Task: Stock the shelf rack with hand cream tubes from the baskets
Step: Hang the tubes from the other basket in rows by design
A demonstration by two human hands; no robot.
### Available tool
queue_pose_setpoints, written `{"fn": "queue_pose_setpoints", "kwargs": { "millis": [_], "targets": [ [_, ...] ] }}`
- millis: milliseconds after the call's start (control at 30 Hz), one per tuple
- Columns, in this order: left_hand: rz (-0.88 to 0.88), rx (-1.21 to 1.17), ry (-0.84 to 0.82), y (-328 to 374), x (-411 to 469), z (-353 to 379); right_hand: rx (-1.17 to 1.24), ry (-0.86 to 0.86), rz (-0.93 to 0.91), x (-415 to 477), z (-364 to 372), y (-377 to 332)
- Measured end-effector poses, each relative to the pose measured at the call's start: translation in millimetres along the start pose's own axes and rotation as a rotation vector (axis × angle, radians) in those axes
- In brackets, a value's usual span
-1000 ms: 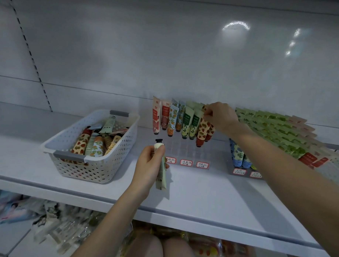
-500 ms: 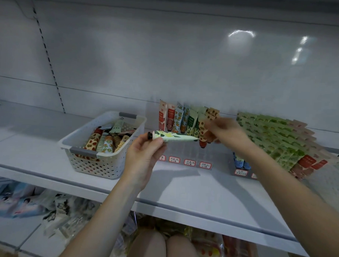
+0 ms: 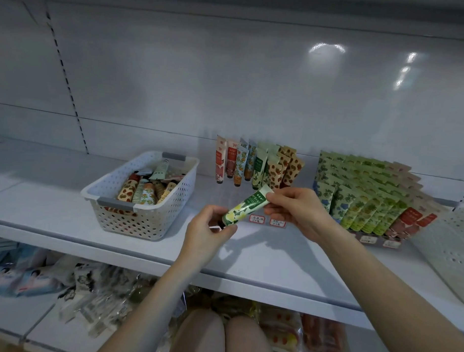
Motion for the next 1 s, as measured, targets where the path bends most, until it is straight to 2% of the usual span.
{"fn": "queue_pose_setpoints", "kwargs": {
  "millis": [133,233,333,467,667,1000],
  "targets": [
    [0.033,0.210,-0.026,-16,3,10,-0.147,0.081,-0.144,10,-10,-13],
    [0.029,0.347,-0.038,-31,6,13,-0.365,0.182,-0.330,25,-15,-33],
    [0.036,0.419,-0.063,-41,9,18,-0.530,0.219,-0.463,42,-3,-53],
    [0.071,0.486,-0.076,-49,15,24,-0.626,0.244,-0.557,69,19,-66],
    [0.126,0.557,-0.105,-61,14,28,-0.785,0.320,-0.574,96,16,-59],
    [0.211,0.567,-0.075,-56,10,28,-0.914,0.282,-0.590,103,19,-57]
  ]
}}
Point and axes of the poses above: each hand's wrist, its own x-axis towards the middle knuckle, its own z-axis out of the palm, y = z × x, the point moved 8 cm from there along x, towards the middle knuckle, and after that the axes turned 13 degrees about y, right-handed, at the moved point
